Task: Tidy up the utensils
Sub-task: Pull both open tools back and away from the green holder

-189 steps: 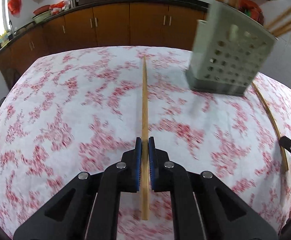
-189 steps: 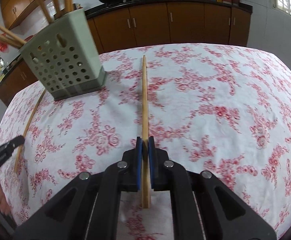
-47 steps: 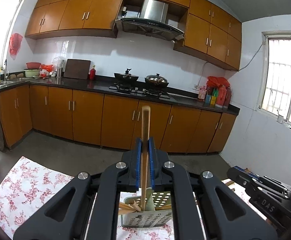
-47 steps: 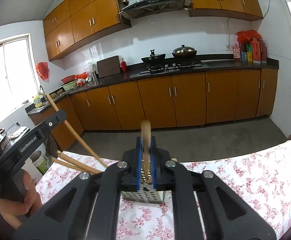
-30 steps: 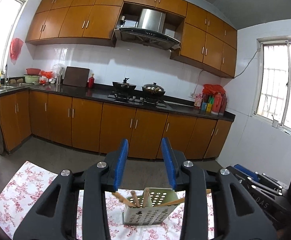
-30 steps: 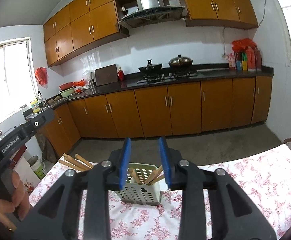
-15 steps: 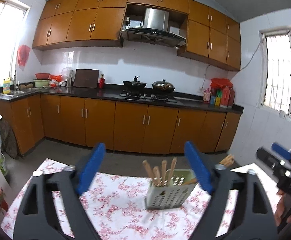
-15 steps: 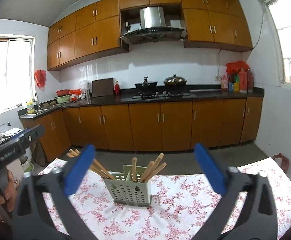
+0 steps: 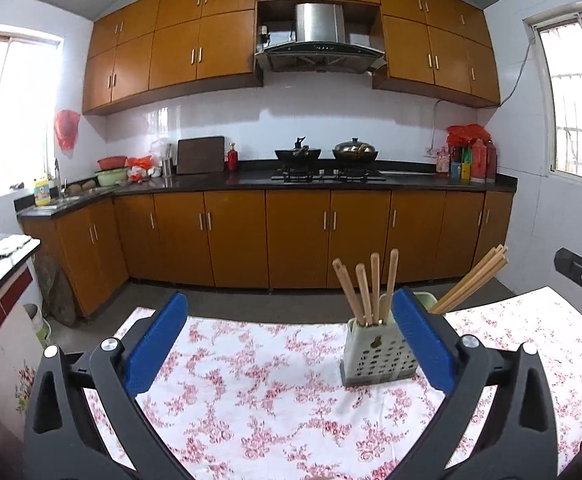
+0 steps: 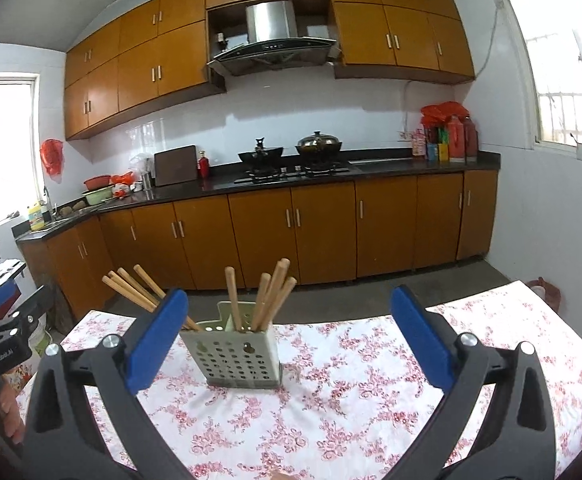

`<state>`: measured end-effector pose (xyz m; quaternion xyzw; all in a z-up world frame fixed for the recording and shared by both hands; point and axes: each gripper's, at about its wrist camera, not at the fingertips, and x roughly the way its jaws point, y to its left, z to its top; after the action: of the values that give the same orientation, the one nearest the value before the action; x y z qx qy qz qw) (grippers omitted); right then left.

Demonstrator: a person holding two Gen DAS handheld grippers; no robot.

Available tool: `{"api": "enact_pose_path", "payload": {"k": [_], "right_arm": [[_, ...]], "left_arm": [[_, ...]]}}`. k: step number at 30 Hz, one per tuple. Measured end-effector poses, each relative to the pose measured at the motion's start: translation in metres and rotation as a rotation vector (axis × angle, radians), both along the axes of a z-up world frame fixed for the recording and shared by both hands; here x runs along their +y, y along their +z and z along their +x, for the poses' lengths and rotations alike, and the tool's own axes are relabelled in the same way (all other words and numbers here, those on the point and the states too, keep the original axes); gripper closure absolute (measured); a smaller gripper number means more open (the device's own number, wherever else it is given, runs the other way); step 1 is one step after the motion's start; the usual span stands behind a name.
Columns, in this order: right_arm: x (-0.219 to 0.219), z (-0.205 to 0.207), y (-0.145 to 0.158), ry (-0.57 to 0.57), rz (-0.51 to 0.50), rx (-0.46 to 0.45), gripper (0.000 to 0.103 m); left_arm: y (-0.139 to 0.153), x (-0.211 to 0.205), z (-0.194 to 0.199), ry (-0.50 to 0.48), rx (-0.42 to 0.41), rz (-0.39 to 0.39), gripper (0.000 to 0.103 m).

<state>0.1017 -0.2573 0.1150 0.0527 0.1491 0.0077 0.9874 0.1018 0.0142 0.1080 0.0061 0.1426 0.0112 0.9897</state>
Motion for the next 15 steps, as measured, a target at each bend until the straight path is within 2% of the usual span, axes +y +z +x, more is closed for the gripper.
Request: {"api": "enact_pose_path", "payload": {"k": [8, 15], "right_arm": [[0.013, -0.032, -0.027, -0.006, -0.08, -0.021, 0.004], [0.029, -0.054, -0.05, 0.019, -0.097, -0.027, 0.004]], "left_arm": [[-0.03, 0.011, -0.025, 0.024, 0.045, -0.042, 0.002], [-0.05, 0.006, -0.052, 0.015, 0.015, 0.01, 0.002]]}}
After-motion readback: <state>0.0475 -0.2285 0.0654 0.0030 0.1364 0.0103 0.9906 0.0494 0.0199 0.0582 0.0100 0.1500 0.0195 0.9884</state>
